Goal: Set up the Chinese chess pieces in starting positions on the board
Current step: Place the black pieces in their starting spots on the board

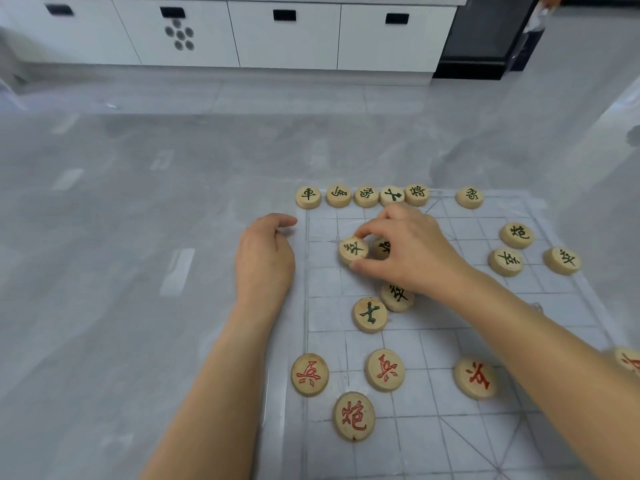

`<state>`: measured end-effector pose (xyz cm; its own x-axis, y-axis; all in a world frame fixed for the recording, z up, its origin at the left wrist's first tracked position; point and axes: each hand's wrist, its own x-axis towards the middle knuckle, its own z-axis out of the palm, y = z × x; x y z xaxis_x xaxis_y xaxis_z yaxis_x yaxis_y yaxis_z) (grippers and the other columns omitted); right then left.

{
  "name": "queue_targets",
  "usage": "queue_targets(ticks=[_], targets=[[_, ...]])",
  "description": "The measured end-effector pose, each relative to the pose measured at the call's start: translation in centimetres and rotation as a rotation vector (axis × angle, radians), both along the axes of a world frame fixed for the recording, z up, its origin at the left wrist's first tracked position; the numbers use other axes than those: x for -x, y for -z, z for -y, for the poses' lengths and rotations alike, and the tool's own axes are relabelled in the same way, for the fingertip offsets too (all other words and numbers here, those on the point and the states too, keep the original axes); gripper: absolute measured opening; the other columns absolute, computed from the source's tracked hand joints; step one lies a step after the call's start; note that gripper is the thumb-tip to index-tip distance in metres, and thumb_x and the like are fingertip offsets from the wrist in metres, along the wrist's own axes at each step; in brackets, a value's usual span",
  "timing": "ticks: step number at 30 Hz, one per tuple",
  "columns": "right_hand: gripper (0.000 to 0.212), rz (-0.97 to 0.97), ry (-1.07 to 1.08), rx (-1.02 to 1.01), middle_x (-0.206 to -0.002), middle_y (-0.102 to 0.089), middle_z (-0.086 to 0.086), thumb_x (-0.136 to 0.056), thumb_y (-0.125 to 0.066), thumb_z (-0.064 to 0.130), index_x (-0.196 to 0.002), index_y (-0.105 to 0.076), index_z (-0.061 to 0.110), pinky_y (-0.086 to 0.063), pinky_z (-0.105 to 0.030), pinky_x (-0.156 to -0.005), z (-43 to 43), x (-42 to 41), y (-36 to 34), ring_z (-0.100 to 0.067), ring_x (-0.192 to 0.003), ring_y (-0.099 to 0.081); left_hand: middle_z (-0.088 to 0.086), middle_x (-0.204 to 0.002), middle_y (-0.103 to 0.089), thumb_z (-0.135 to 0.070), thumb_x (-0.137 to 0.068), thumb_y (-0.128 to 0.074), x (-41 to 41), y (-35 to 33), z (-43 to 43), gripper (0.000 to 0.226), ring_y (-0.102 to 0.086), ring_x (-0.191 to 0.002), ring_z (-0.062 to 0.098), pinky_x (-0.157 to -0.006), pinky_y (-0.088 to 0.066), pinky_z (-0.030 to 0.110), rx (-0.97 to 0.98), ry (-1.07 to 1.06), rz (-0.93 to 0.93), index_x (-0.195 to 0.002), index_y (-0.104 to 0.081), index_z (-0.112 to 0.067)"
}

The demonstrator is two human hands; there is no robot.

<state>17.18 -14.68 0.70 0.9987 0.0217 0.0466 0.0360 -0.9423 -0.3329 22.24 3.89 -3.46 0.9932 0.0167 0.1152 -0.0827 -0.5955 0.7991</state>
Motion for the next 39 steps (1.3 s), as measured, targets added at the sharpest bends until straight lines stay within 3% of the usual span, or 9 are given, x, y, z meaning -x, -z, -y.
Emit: queue_targets(ticks=[6, 14, 19, 25, 29, 33, 39], targets=[[0.043, 0.024, 0.024, 0.004, -0.103, -0.044, 0.007, -0.076, -0.064, 0.053, -0.112, -0.06, 0.032, -0.031, -0.035, -0.087, -1.2, -0.9, 0.6, -0.015, -0.106, -0.042, -0.001, -0.114, -0.062, -0.002, -0.089, -0.034, -0.1, 0.1, 0.0, 0.04, -0.053, -0.107, 0.015, -0.085, -0.039, 0.026, 0.022, -0.012, 0.009, -0.111, -0.063, -0.02], [0.035, 0.027, 0.207, -0.06, -0.097, -0.053, 0.003, -0.071, -0.068, 0.051, -0.099, -0.064, 0.032, -0.041, -0.04, -0.081, 2.4, -1.2, 0.7, -0.02, -0.094, -0.051, -0.004, -0.117, -0.062, -0.002, -0.089, -0.034, -0.2, 0.0, -0.1, 0.04, -0.055, -0.109, 0.013, -0.094, -0.043, 0.031, 0.086, -0.029, 0.003, -0.113, -0.061, -0.018], [0.037, 0.015, 0.141, 0.063, -0.09, -0.044, 0.007, -0.071, -0.066, 0.05, -0.102, -0.065, 0.029, -0.031, -0.033, -0.077, 3.0, 0.0, 0.9, -0.017, -0.095, -0.046, -0.006, -0.115, -0.062, -0.003, -0.088, -0.034, -0.3, 0.1, 0.0, 0.04, -0.055, -0.109, 0.014, -0.093, -0.043, 0.03, 0.079, -0.021, -0.013, -0.112, -0.061, -0.02], [0.032, -0.025, 0.316, 0.022, -0.099, -0.053, 0.002, -0.07, -0.069, 0.05, -0.097, -0.065, 0.033, -0.04, -0.042, -0.086, 5.9, 0.3, -0.1, -0.021, -0.096, -0.052, -0.006, -0.114, -0.062, -0.003, -0.089, -0.035, -0.3, 0.1, 0.0, 0.039, -0.054, -0.109, 0.015, -0.094, -0.043, 0.032, 0.078, -0.019, -0.013, -0.112, -0.061, -0.02], [0.037, 0.014, 0.364, -0.059, -0.093, -0.05, 0.004, -0.069, -0.07, 0.05, -0.1, -0.066, 0.03, -0.044, -0.04, -0.082, 6.1, 0.0, -0.5, -0.018, -0.088, -0.051, -0.006, -0.115, -0.062, -0.002, -0.089, -0.036, -0.3, 0.0, 0.1, 0.039, -0.055, -0.108, 0.014, -0.092, -0.041, 0.027, 0.072, -0.024, -0.012, -0.112, -0.062, -0.019], [0.039, 0.032, 0.316, -0.153, -0.097, -0.052, 0.003, -0.07, -0.072, 0.048, -0.104, -0.066, 0.03, -0.041, -0.032, -0.074, 4.5, -0.7, -0.9, -0.013, -0.084, -0.049, -0.006, -0.114, -0.062, -0.002, -0.088, -0.035, -0.3, 0.1, 0.0, 0.039, -0.055, -0.109, 0.014, -0.094, -0.043, 0.031, 0.086, -0.016, -0.013, -0.111, -0.062, -0.02], [0.033, 0.029, 0.176, -0.157, -0.097, -0.053, 0.002, -0.07, -0.07, 0.05, -0.098, -0.066, 0.032, -0.043, -0.039, -0.083, 0.7, -1.7, -0.5, -0.017, -0.091, -0.052, -0.007, -0.115, -0.062, -0.002, -0.089, -0.034, -0.3, -0.1, 0.0, 0.04, -0.056, -0.109, 0.014, -0.095, -0.043, 0.032, 0.1, -0.036, -0.021, -0.111, -0.061, -0.021]])
